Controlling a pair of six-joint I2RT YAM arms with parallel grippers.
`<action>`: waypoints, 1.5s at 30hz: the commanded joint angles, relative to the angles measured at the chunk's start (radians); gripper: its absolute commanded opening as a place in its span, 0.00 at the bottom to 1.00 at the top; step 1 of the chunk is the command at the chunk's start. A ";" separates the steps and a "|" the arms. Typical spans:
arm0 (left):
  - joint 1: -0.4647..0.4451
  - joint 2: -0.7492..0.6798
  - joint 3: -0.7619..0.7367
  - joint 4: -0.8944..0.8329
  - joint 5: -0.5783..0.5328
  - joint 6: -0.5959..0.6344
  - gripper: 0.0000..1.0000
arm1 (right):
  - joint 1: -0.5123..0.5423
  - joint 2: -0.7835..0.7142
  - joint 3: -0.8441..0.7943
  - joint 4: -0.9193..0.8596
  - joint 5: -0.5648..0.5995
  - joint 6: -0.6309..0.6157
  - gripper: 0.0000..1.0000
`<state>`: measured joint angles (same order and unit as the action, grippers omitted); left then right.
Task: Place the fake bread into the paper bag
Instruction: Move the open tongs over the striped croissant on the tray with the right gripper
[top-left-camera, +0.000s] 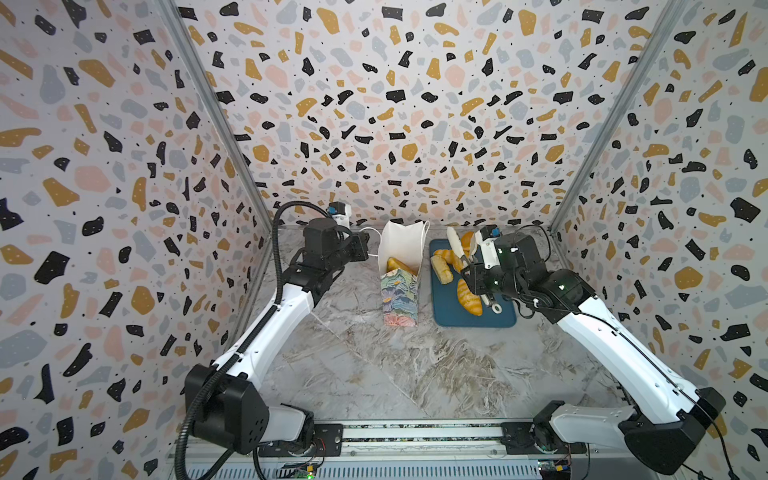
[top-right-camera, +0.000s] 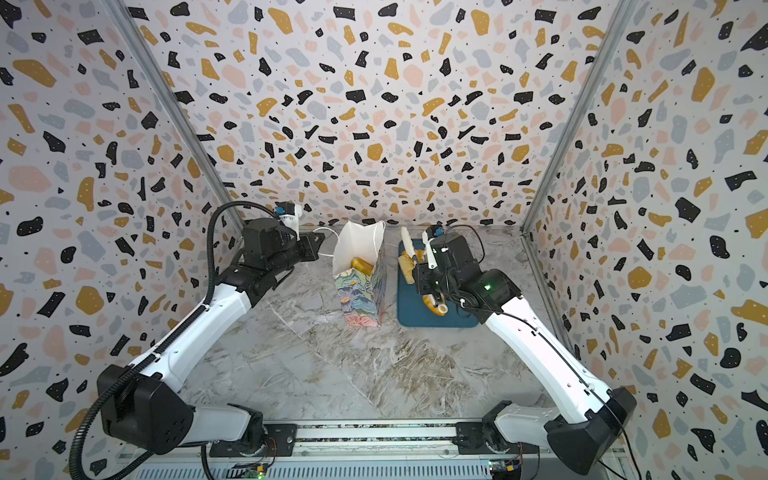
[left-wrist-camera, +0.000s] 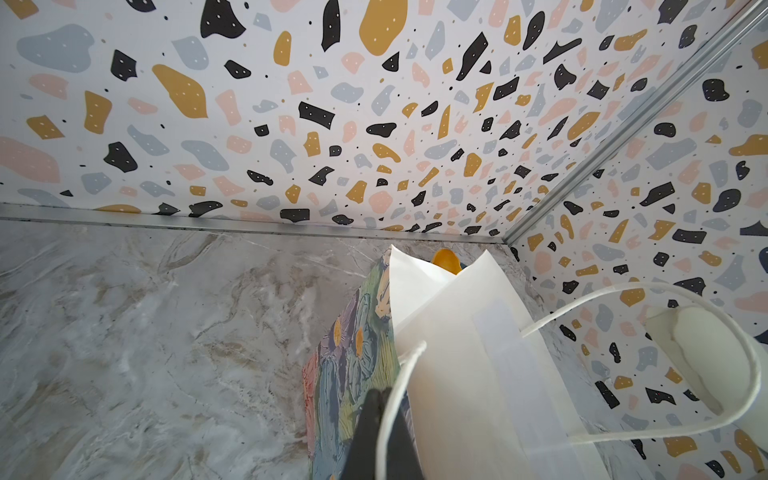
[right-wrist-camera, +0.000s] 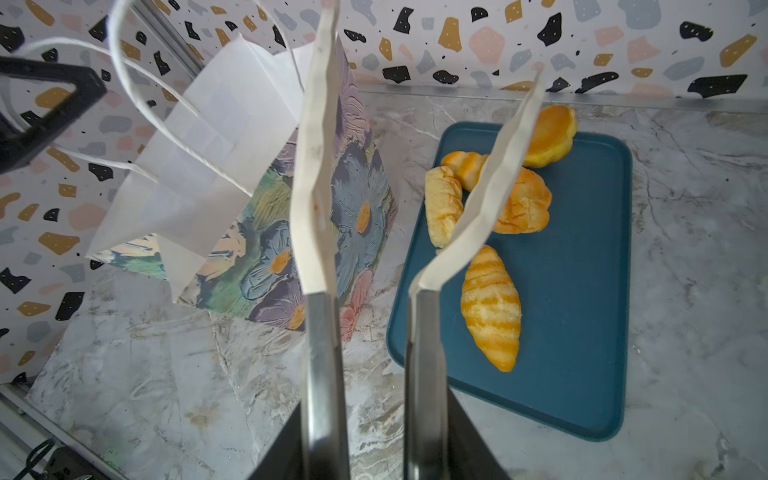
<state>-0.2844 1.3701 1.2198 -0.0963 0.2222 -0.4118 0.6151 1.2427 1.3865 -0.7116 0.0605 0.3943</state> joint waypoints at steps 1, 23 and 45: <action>0.005 -0.006 -0.003 0.017 -0.009 0.011 0.00 | -0.023 -0.048 -0.014 -0.009 0.018 -0.023 0.41; 0.004 -0.001 -0.007 0.020 -0.013 0.006 0.00 | -0.069 -0.037 -0.192 -0.087 0.038 -0.073 0.41; 0.005 -0.001 -0.006 0.018 -0.012 0.008 0.00 | -0.079 0.040 -0.291 -0.067 0.050 -0.150 0.46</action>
<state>-0.2844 1.3701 1.2198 -0.0963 0.2184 -0.4118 0.5430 1.2877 1.0981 -0.7937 0.0986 0.2630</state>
